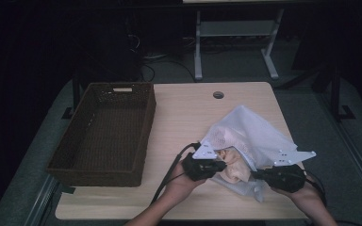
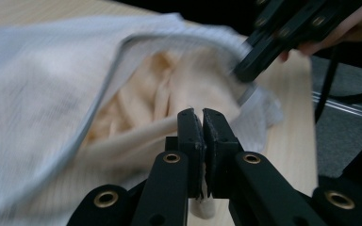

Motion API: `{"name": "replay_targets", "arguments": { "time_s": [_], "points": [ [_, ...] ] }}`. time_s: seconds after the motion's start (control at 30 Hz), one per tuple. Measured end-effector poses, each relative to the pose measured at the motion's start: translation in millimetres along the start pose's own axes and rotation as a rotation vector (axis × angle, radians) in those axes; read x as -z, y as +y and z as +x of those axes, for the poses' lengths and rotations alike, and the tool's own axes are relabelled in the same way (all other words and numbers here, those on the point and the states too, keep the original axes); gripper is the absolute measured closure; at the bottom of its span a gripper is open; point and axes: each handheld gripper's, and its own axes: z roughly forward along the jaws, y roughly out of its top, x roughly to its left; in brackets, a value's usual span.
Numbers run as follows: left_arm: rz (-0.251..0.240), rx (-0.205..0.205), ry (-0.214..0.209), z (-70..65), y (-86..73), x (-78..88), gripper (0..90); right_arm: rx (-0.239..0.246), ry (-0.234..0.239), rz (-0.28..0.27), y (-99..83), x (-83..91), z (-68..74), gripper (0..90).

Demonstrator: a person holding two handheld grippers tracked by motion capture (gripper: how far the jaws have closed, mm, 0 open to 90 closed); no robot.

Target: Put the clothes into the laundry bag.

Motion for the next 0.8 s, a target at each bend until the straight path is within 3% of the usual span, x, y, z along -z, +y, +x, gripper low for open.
{"name": "replay_targets", "arguments": {
  "time_s": [0.07,0.1,0.13,0.17,0.2,0.3,0.33,0.43,0.57,0.67,0.8],
  "points": [
    [-0.002,-0.020,-0.015,-5.2,8.2,-12.4,86.4,0.002,0.000,-0.001,0.3,0.4,0.0,87.8],
    [0.014,-0.046,-0.025,-8.8,14.7,-29.7,86.3,0.003,-0.004,-0.006,1.1,2.1,0.2,87.8],
    [0.014,-0.046,-0.025,-8.8,14.7,-29.7,86.3,0.004,-0.005,-0.009,1.2,3.9,0.1,87.8],
    [0.035,-0.066,-0.018,-8.9,17.4,-47.5,86.3,0.000,-0.005,-0.016,1.2,5.8,0.0,87.8],
    [0.035,-0.066,-0.018,-8.9,17.4,-47.5,86.3,0.000,-0.005,-0.016,1.2,5.8,0.0,87.8],
    [0.051,-0.051,0.023,1.4,16.5,-76.4,86.3,-0.015,0.000,-0.041,0.9,13.4,-2.3,87.9],
    [0.051,-0.051,0.023,1.4,16.5,-76.4,86.3,-0.015,0.000,-0.041,0.9,13.4,-2.3,87.9],
    [0.041,-0.038,0.089,9.4,15.8,-89.6,86.4,-0.019,0.004,-0.049,1.4,17.1,-2.1,88.2],
    [0.031,-0.030,0.225,20.1,18.4,-99.1,86.6,-0.011,0.022,-0.050,2.8,18.6,-0.7,88.5],
    [0.027,-0.019,0.241,24.4,19.1,-100.7,86.5,-0.011,0.025,-0.050,3.1,18.8,-0.2,88.5],
    [0.015,0.007,0.196,26.5,18.7,-97.6,81.7,-0.011,0.021,-0.046,2.1,16.7,-0.6,88.4]
  ]
}}
